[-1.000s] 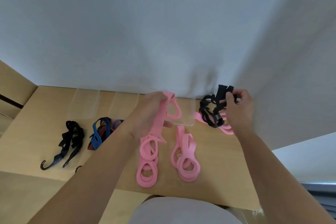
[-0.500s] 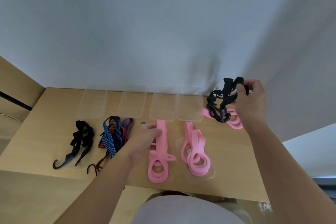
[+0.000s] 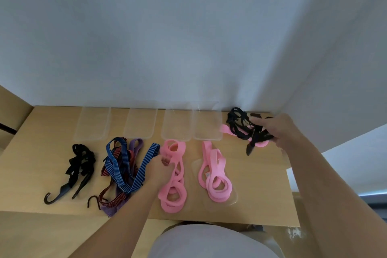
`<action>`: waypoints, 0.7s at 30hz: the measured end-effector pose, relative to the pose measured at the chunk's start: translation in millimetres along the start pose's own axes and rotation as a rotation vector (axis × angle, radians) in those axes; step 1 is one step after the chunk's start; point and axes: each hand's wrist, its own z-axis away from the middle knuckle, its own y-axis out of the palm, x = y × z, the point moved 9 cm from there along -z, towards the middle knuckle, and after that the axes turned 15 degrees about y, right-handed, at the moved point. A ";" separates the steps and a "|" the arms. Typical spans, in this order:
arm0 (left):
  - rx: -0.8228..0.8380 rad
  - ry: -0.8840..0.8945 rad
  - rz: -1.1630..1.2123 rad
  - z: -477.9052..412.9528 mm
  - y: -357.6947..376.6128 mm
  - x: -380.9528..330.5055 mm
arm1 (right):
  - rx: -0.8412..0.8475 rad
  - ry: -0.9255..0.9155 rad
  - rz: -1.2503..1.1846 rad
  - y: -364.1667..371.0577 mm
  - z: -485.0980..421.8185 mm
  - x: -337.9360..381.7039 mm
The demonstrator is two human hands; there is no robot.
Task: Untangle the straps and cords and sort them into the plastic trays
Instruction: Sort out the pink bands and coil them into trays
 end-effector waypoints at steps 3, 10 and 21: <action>0.006 0.011 -0.042 -3.0 6.1 -0.4 | -0.049 -0.007 0.245 -9.4 -14.8 -0.7; -0.007 0.031 -0.108 -9.1 4.9 -3.0 | 0.012 -0.201 0.219 -10.9 7.6 26.7; 0.195 0.175 -0.316 -9.5 30.6 -19.9 | 0.264 -0.397 -0.300 -40.5 74.3 93.5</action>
